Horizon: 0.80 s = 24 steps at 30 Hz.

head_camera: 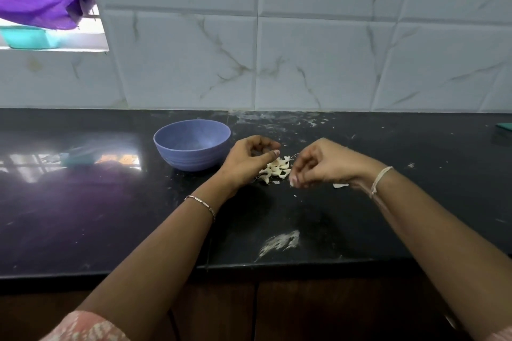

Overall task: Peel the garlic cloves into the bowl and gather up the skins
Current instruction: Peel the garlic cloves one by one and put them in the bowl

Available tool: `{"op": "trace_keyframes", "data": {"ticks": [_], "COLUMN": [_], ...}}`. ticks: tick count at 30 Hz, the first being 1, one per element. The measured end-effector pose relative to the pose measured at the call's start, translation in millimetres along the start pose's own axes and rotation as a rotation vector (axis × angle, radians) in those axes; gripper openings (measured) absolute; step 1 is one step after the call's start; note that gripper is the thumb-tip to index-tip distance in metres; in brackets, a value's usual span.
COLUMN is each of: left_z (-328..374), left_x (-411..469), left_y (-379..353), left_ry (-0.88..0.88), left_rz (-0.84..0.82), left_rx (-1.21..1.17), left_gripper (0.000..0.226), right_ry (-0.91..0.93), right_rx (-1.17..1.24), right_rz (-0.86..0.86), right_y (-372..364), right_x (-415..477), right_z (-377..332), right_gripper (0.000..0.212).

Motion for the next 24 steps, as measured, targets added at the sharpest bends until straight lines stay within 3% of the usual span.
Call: {"op": "trace_keyframes", "data": {"ticks": [4,11,15,21,24], "left_z": [17.0,32.6,22.4,6.9,6.6], "left_x": [3.9,31.4,43.7,46.2,46.0], "left_y": [-9.6,-41.3,-35.2,-31.6,-31.7], "left_ry": [-0.039,-0.107,-0.076,-0.061,-0.044], "left_rz": [-0.101,-0.168,-0.107,-0.123,-0.107], "left_rx": [-0.099,-0.043,0.002,0.168,0.165], "left_gripper": [0.032,0.035,0.032,0.018,0.017], "right_ry": [-0.033,-0.060,-0.034,0.078,0.049], "right_rx": [0.577,0.849,0.565,-0.310,-0.515], "right_rz": [0.139,0.227,0.276,0.265,0.235], "right_y": [23.3,32.8,38.0,33.7,24.4], "right_x": [3.3,19.4,17.5,20.1,22.1], "right_z": [17.5,43.4,52.3,49.1,48.7], "right_gripper": [0.010,0.011,0.006,0.009,0.008]}}
Point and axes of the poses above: each hand's wrist, its own x-axis towards the middle knuckle, its own y-axis out of the back of the hand, z = x × y, the point moved 3 cm from there along x, towards the middle knuckle, and after that the axes turned 7 degrees about x, right-handed, at the moved point
